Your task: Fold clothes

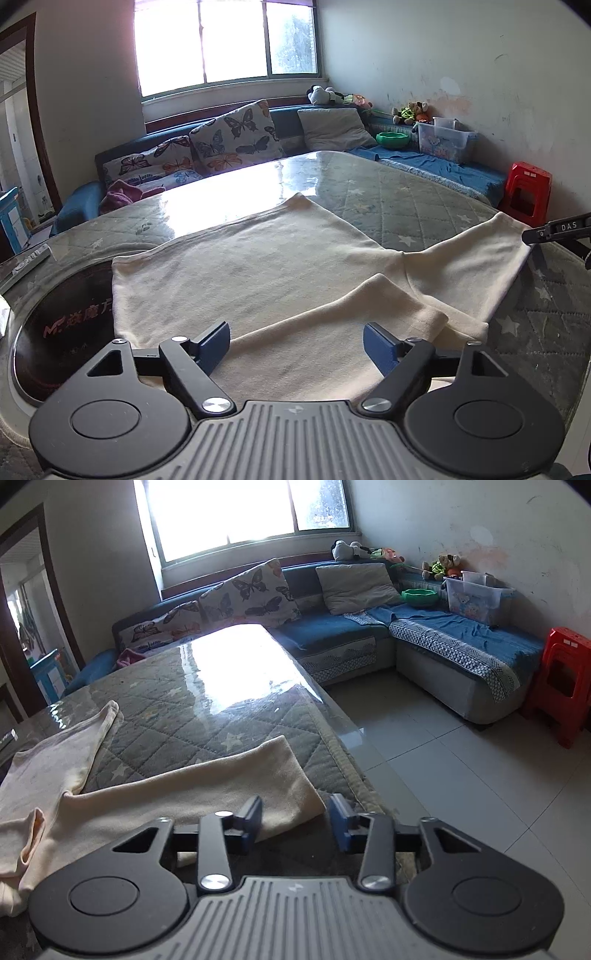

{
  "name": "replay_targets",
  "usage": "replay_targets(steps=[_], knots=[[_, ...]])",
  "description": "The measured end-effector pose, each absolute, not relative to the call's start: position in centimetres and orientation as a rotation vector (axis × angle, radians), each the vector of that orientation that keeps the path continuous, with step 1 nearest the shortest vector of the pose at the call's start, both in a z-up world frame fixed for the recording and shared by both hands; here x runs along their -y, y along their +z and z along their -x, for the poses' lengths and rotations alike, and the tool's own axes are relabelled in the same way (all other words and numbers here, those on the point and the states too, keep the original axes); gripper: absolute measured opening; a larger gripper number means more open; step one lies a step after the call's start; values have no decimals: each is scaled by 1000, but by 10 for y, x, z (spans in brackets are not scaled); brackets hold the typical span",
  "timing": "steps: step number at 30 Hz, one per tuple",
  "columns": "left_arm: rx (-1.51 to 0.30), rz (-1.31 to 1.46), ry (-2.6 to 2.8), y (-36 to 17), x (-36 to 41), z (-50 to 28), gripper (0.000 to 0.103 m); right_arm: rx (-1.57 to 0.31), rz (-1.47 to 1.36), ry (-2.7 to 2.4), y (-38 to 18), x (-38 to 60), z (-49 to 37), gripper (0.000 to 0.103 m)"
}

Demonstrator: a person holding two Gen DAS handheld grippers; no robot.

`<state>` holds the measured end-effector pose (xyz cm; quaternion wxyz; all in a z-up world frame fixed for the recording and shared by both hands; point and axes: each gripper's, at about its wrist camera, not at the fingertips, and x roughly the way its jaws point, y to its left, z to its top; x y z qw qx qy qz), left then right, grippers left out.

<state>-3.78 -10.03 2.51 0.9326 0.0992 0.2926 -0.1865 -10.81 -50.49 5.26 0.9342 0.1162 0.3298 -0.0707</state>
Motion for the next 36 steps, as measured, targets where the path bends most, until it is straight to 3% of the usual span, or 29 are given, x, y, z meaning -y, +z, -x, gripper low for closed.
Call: replay_targets(steps=[2,5,22,36], knots=[[-599,-206,-376,25,102,38,86,-674,-234,-145,52,506,106,15],[-596,-206,-365,26,101,39,87,-663,-248,-128,56,507,107,9],[-551,-122,-254,30,45,52,88,-499,-139,344,175,385,77,5],[-545,-3,-164,20,-14,71,88,-543,53,665,192,221,54,4]])
